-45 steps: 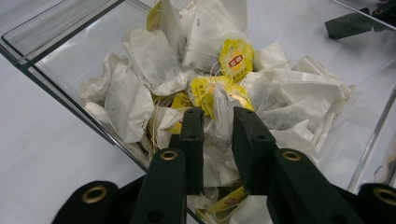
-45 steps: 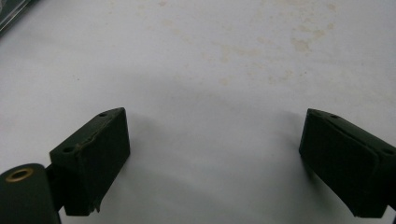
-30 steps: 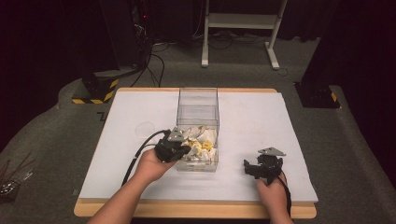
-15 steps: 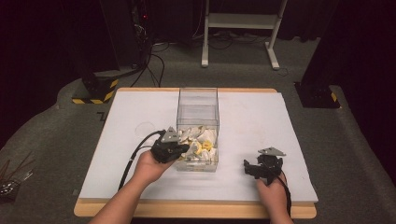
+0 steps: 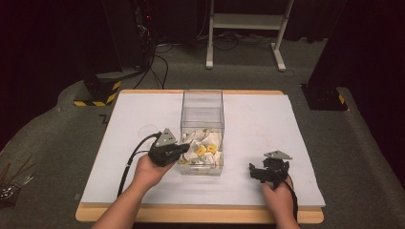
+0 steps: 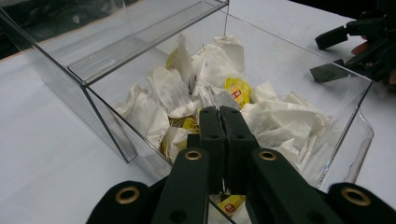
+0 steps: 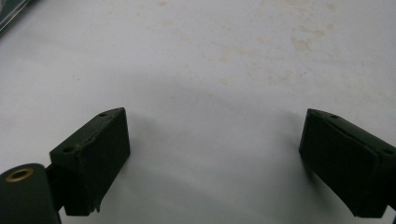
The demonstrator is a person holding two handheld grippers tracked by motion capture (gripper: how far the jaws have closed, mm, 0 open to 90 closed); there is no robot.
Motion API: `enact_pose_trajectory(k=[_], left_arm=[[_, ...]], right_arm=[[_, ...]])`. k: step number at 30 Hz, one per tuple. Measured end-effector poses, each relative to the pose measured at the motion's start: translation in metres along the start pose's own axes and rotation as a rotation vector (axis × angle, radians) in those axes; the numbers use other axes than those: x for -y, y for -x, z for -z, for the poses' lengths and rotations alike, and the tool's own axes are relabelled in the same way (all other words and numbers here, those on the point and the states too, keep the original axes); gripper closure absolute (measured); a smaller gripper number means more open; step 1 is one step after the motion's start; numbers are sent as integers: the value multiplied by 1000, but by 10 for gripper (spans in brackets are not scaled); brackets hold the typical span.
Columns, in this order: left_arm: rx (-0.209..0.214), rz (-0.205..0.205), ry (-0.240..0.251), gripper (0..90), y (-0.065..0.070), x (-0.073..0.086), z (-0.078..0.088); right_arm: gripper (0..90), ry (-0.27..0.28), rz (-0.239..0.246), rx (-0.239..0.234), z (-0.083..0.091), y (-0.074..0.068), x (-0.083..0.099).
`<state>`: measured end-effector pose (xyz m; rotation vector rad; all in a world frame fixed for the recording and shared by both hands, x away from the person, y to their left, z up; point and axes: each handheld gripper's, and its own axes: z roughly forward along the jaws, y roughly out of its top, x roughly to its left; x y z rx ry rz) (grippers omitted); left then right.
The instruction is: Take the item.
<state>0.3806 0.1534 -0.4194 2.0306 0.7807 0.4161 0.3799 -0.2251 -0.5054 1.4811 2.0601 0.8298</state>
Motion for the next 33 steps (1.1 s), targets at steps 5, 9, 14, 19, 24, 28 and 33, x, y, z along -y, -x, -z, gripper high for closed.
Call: enact_pose_trajectory(k=[5, 9, 14, 19, 24, 28, 33], left_arm=[[1, 5, 18, 884, -1, 0, 3], [-2, 8, 39, 884, -1, 0, 6], [-11, 9, 71, 884, -2, -1, 11], [-13, 15, 92, 884, -2, -2, 15], [-17, 11, 106, 884, -1, -5, 17], [-15, 14, 123, 884, -2, -6, 20], [-17, 23, 142, 884, -3, -6, 23]], right_arm=[[84, 0, 0, 0, 0, 0, 0], [84, 0, 0, 1, 0, 0, 0], [84, 0, 0, 0, 0, 0, 0], [84, 0, -1, 1, 0, 0, 0], [84, -1, -2, 0, 0, 0, 0], [84, 0, -1, 0, 0, 0, 0], [84, 0, 0, 0, 0, 0, 0]])
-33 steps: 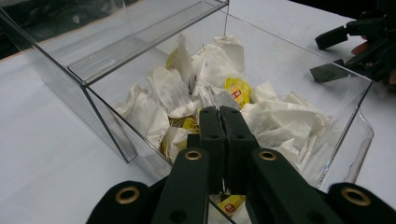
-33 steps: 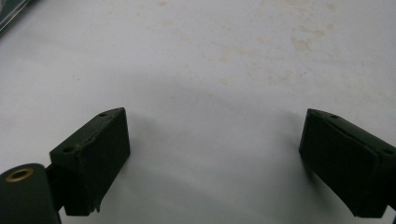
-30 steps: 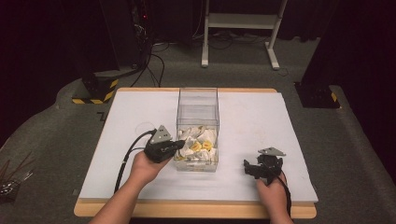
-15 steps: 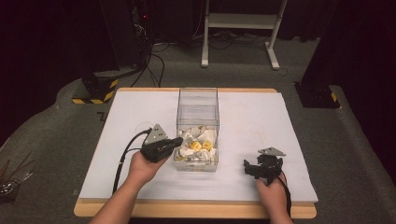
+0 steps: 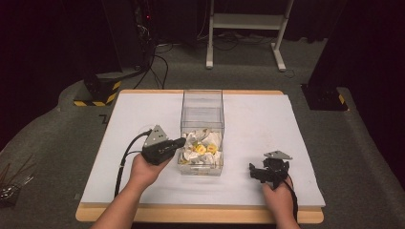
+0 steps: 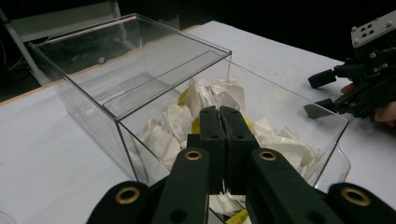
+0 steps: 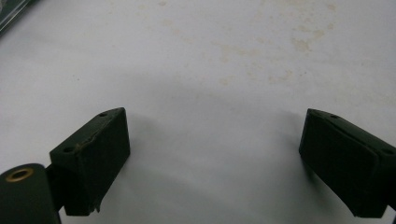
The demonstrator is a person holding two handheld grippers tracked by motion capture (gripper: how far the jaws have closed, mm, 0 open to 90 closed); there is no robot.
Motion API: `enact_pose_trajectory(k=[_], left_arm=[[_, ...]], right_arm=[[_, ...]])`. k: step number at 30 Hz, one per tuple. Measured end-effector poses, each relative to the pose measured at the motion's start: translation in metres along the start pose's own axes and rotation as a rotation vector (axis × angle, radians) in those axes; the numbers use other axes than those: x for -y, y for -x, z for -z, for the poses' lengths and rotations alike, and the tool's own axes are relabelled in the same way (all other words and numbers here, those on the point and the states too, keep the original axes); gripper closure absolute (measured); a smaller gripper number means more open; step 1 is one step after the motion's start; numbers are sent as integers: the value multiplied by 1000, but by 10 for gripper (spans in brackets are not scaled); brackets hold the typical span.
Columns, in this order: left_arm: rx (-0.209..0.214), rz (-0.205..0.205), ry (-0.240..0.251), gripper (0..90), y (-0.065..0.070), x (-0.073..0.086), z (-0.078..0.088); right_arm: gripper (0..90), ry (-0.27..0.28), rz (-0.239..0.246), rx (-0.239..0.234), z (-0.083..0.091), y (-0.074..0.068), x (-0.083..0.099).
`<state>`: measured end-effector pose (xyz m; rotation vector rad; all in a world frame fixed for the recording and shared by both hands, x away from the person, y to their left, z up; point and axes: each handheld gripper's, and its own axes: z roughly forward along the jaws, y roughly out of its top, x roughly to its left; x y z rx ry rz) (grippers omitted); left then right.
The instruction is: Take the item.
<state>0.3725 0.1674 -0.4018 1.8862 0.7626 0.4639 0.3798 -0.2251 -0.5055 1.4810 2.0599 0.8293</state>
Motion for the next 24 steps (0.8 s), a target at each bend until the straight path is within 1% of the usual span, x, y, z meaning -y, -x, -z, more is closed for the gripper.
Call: enact_pose_trajectory(k=[3, 12, 13, 24], left_arm=[[8, 2, 6, 884, -1, -1, 2], [-8, -5, 25, 884, -3, -5, 8], [-9, 0, 27, 884, -3, -5, 9], [-18, 2, 41, 884, -7, -9, 14]], right_arm=[[84, 0, -2, 0, 0, 0, 0], [84, 0, -2, 0, 0, 0, 0], [84, 0, 0, 0, 0, 0, 0], [84, 0, -1, 0, 0, 0, 0]])
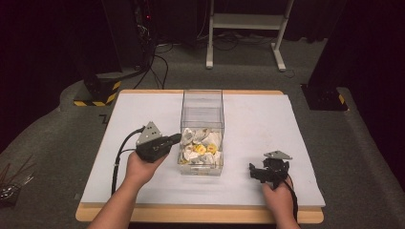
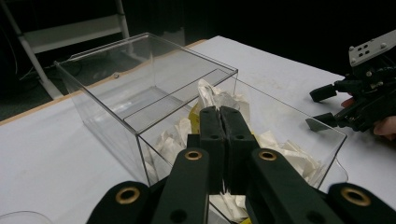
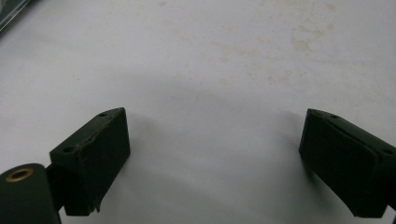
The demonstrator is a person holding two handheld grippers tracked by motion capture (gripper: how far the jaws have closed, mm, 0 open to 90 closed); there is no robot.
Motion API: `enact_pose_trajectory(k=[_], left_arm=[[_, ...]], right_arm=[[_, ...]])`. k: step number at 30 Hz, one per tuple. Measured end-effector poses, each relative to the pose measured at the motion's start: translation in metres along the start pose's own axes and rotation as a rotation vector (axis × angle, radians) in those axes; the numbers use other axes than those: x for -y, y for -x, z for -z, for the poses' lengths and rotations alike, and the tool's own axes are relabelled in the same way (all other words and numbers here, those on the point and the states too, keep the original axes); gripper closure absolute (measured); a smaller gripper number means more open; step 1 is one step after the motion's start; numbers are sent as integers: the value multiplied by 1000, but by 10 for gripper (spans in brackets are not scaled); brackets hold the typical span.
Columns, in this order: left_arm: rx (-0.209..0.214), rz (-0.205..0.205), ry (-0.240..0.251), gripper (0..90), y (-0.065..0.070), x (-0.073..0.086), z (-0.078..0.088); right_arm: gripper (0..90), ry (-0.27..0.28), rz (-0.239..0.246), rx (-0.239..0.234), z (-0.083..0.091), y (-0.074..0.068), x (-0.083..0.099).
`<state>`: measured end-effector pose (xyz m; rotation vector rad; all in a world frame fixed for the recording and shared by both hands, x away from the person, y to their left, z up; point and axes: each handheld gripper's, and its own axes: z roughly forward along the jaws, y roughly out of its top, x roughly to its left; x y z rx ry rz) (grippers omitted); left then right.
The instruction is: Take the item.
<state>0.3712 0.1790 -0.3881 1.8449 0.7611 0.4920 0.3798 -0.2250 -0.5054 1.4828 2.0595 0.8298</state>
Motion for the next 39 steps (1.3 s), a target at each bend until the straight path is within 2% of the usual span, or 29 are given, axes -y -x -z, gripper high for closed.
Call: enact_pose_trajectory(k=[4, 13, 39], left_arm=[[-11, -10, -6, 884, -2, 0, 1], [-40, -1, 9, 885, -13, 1, 9], [-148, 59, 36, 885, -52, 14, 46]], right_arm=[[84, 0, 1, 0, 0, 0, 0], [84, 0, 1, 0, 0, 0, 0], [84, 0, 1, 0, 0, 0, 0]])
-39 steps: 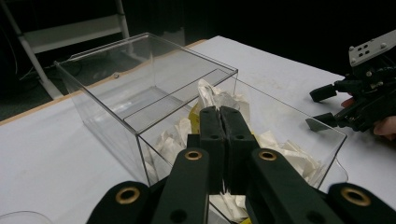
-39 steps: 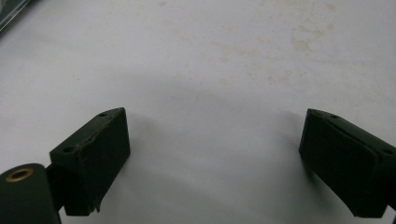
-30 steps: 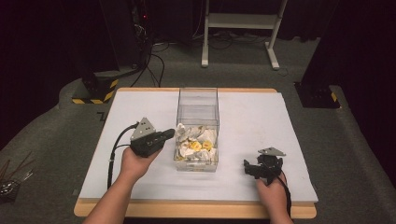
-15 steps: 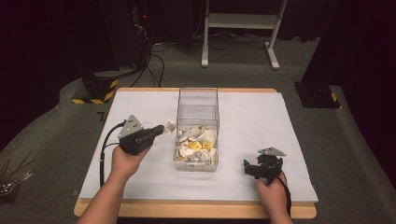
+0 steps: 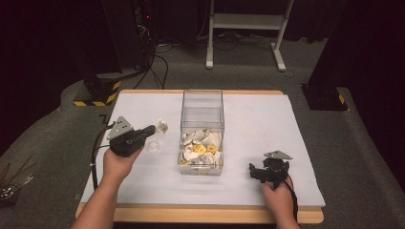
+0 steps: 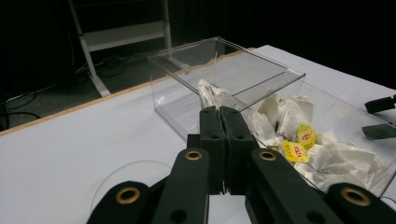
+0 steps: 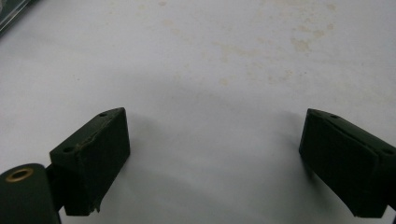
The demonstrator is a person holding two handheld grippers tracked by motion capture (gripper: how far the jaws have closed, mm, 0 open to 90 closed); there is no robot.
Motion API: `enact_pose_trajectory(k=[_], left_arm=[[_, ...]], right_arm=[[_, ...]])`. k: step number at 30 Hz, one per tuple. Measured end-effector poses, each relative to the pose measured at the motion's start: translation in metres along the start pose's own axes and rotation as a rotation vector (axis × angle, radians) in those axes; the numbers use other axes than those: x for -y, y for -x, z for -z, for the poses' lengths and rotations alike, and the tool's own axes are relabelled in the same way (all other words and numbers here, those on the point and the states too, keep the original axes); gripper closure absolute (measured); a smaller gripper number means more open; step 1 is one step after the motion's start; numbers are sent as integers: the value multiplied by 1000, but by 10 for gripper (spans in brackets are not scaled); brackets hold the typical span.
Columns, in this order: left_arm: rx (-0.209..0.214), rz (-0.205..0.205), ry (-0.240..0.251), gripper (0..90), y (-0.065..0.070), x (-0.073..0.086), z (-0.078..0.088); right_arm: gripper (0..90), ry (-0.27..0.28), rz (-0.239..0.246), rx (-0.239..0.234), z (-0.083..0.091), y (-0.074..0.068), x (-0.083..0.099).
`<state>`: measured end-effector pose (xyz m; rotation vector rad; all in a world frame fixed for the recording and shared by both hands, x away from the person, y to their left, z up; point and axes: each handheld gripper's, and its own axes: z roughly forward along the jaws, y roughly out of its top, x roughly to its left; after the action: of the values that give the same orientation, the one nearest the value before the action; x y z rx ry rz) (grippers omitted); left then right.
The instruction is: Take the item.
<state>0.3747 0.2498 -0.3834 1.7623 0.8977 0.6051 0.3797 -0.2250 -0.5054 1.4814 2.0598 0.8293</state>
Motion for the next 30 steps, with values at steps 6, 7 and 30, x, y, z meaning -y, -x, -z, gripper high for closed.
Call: enact_pose_trajectory(k=[6, 7, 30], left_arm=[[-20, 9, 1, 885, -8, 1, 7], [-24, 12, 1, 886, -10, 2, 8], [-70, 24, -34, 886, -27, 14, 18]], right_arm=[[84, 0, 1, -1, 0, 0, 0], [84, 0, -1, 0, 0, 0, 0], [84, -1, 0, -1, 0, 0, 0]])
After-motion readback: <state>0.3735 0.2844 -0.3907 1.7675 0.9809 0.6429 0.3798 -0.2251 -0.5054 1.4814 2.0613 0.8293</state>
